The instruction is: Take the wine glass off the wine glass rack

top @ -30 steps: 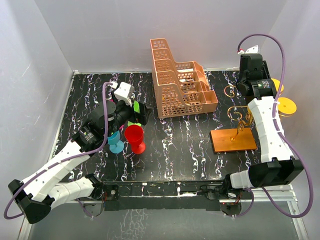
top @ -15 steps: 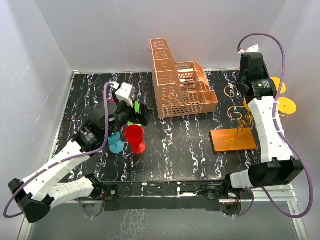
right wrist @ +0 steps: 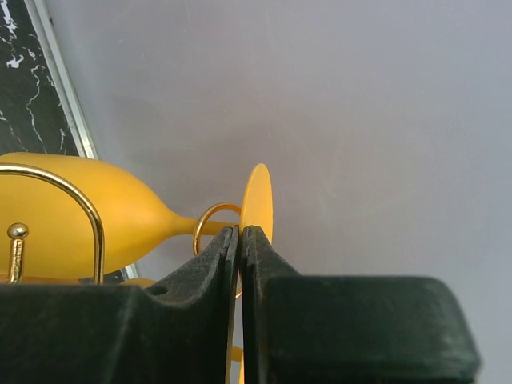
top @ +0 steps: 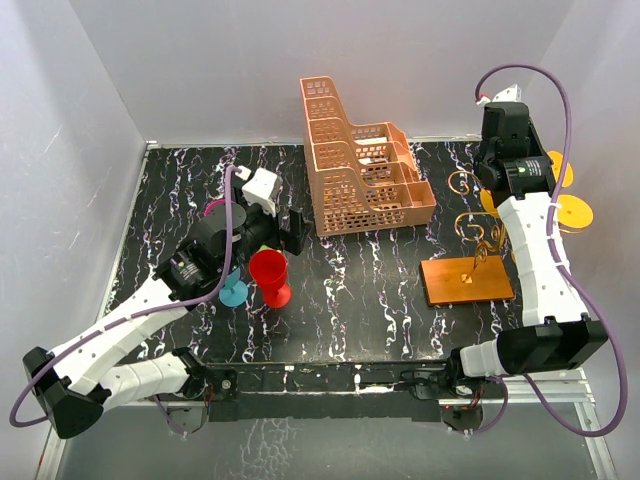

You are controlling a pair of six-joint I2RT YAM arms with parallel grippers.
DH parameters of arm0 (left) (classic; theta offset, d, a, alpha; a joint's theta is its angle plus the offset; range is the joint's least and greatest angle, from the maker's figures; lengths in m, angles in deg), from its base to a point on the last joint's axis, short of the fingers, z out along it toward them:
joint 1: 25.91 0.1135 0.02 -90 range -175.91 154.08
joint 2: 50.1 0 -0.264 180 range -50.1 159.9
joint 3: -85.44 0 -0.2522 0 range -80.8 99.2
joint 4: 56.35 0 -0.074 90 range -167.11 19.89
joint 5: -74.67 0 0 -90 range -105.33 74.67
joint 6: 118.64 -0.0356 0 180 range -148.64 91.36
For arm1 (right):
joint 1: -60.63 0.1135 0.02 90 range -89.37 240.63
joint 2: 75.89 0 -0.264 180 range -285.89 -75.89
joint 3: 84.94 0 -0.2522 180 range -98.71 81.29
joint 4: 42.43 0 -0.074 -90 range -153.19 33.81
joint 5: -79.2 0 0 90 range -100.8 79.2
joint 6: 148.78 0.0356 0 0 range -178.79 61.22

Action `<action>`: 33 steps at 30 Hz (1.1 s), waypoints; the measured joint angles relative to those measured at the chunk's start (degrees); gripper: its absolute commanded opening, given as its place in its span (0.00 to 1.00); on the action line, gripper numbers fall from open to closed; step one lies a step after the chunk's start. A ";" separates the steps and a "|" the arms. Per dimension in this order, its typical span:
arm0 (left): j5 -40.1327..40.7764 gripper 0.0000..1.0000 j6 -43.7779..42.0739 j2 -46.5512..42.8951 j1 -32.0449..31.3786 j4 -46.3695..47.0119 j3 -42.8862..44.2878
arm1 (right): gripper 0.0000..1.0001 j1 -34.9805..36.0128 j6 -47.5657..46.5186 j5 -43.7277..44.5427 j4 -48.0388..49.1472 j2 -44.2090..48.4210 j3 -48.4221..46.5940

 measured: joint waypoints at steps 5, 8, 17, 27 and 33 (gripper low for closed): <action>0.79 0.97 -0.35 0.07 -0.35 0.04 0.00 | 0.08 0.04 -2.05 1.51 1.05 0.00 0.63; 1.20 0.97 -0.55 0.07 -0.55 0.04 0.00 | 0.08 0.15 -3.61 2.71 1.90 0.00 1.60; 1.53 0.97 -1.03 0.07 -1.22 0.02 0.00 | 0.08 0.39 -6.80 5.03 2.97 0.11 3.26; 2.32 0.97 -1.49 0.07 -1.42 0.02 0.00 | 0.08 0.57 -8.11 5.57 3.63 1.88 5.99; 2.45 0.97 -1.57 0.07 -1.60 0.02 0.00 | 0.08 0.87 -8.07 5.51 3.56 3.45 6.51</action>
